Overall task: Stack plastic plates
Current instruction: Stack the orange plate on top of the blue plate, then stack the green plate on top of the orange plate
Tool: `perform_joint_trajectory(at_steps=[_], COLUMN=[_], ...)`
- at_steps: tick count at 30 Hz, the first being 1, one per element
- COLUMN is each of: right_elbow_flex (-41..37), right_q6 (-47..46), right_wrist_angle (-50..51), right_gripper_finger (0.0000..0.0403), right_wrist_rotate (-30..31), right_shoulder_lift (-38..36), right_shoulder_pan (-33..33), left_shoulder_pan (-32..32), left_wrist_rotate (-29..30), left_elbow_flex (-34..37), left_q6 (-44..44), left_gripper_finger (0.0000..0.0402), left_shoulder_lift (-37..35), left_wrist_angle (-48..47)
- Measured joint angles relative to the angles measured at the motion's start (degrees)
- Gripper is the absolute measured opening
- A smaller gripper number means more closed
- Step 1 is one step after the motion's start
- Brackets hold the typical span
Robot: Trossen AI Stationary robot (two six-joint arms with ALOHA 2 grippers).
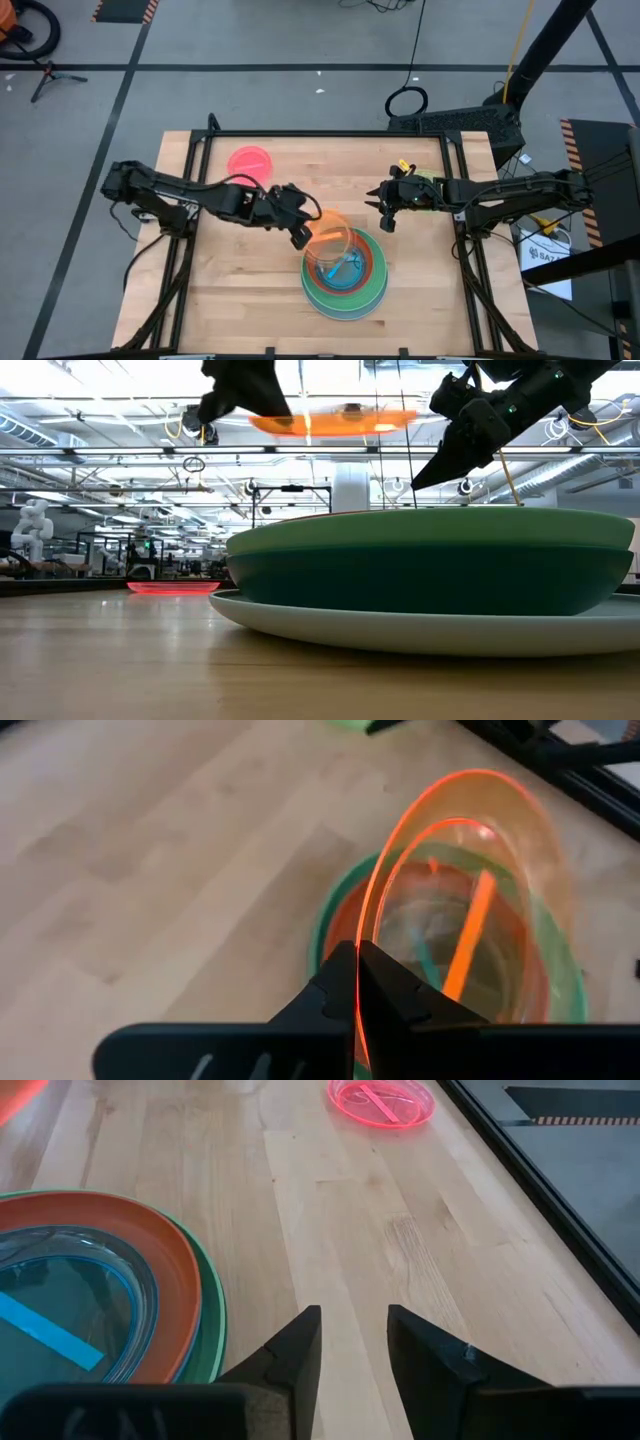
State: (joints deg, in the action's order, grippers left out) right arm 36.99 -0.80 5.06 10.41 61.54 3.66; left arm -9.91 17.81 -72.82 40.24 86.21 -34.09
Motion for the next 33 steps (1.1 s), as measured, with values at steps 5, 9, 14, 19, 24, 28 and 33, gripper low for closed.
perform_joint_trajectory(at_steps=[5,9,14,19,24,28,33], right_elbow_flex=[0.0,0.0,0.0,0.0,0.0,0.0,0.0], right_q6=[0.0,0.0,0.0,0.0,0.0,0.0,0.0], right_wrist_angle=[0.0,0.0,0.0,0.1,0.4,0.4,0.4], right_gripper_finger=[0.0109,0.0109,0.0109,0.0109,0.0109,0.0109,0.0109], right_wrist_rotate=[0.0,0.0,0.0,0.0,0.0,0.0,0.0], right_shoulder_lift=[0.0,0.0,0.0,0.0,0.0,0.0,0.0], right_shoulder_pan=[0.0,0.0,0.0,0.0,0.0,0.0,0.0], left_shoulder_pan=[-0.3,-0.7,-1.0,-1.1,-1.1,-1.1,-1.1], left_wrist_rotate=[-2.8,-2.8,-2.8,-2.8,-3.3,-4.1,-4.1], left_elbow_flex=[0.0,0.0,0.1,0.1,0.0,0.1,0.1], left_q6=[0.3,0.3,0.9,0.8,-0.5,-1.4,-5.1], left_gripper_finger=[0.0006,0.0006,0.0006,0.0014,0.0054,0.0091,0.0113], left_shoulder_lift=[3.4,5.3,7.4,9.4,10.0,10.3,10.2], left_wrist_angle=[1.8,1.7,2.8,4.6,4.7,4.2,4.2])
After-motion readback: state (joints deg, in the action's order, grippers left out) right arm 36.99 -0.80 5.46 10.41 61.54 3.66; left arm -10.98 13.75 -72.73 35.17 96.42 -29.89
